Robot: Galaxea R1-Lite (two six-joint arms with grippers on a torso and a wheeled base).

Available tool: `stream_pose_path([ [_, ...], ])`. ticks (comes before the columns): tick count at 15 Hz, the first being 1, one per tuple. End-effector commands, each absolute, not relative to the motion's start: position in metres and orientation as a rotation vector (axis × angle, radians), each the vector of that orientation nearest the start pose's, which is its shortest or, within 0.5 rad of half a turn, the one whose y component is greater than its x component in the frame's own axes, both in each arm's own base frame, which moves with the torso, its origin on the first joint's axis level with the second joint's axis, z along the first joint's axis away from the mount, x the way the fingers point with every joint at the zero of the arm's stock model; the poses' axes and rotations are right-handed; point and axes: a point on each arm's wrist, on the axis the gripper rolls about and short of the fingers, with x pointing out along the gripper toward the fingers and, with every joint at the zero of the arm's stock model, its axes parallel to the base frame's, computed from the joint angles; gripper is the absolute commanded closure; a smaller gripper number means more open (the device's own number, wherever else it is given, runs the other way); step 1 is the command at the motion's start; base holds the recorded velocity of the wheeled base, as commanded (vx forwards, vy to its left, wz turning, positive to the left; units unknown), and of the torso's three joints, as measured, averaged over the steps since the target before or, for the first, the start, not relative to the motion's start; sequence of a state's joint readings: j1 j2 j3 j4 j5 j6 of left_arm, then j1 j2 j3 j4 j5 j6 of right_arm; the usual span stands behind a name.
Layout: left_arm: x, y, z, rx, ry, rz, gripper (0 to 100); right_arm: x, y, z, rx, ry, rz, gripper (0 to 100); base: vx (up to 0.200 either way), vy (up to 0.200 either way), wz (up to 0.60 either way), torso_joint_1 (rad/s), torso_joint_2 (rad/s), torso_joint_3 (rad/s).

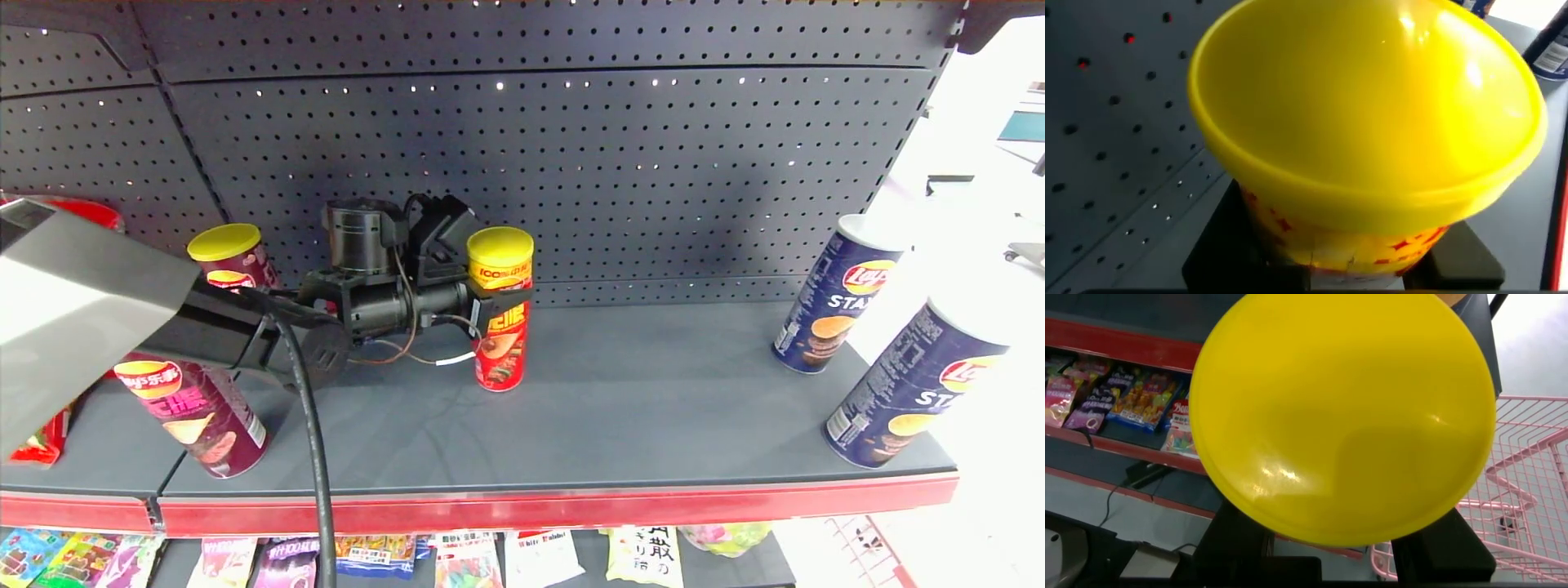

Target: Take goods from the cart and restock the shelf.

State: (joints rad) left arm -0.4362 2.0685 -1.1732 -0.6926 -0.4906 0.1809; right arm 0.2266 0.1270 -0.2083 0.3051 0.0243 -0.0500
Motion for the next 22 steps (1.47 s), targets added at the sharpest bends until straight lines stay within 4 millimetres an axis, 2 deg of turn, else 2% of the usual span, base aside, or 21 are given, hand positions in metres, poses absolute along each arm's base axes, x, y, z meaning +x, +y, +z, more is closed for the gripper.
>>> stream_pose_path([
  [1,0.355,-0.177,0.17,0.156,0.098,-0.94,100,-0.029,-0.006,0.105,-0.073,0.219,0.256,100,0.0,0.0,0.0,0.0,0.0,0.0],
  [3,0.328,-0.177,0.19,0.08,0.102,-0.968,100,-0.029,-0.006,0.105,-0.073,0.22,0.256,100,0.0,0.0,0.0,0.0,0.0,0.0],
  [5,0.308,-0.177,0.196,0.026,0.128,-0.99,100,-0.029,-0.006,0.105,-0.073,0.22,0.256,100,0.0,0.0,0.0,0.0,0.0,0.0],
  [6,0.296,-0.174,0.193,0.026,0.145,-1.007,100,-0.029,-0.006,0.106,-0.073,0.217,0.256,100,0.0,0.0,0.0,0.0,0.0,0.0],
  [9,0.276,-0.174,0.186,0.031,0.182,-1.04,100,-0.029,-0.006,0.106,-0.072,0.212,0.256,100,0.0,0.0,0.0,0.0,0.0,0.0],
  [14,0.273,-0.173,0.164,0.08,0.184,-1.04,100,-0.03,-0.006,0.107,-0.072,0.209,0.256,100,0.0,0.0,0.0,0.0,0.0,0.0],
  [20,0.269,-0.184,0.156,0.081,0.202,-1.063,100,-0.029,-0.006,0.106,-0.072,0.214,0.258,100,0.0,0.0,0.0,0.0,0.0,0.0],
  [22,0.274,-0.187,0.149,0.083,0.201,-1.061,100,-0.029,-0.006,0.107,-0.072,0.212,0.256,100,0.0,0.0,0.0,0.0,0.0,0.0],
])
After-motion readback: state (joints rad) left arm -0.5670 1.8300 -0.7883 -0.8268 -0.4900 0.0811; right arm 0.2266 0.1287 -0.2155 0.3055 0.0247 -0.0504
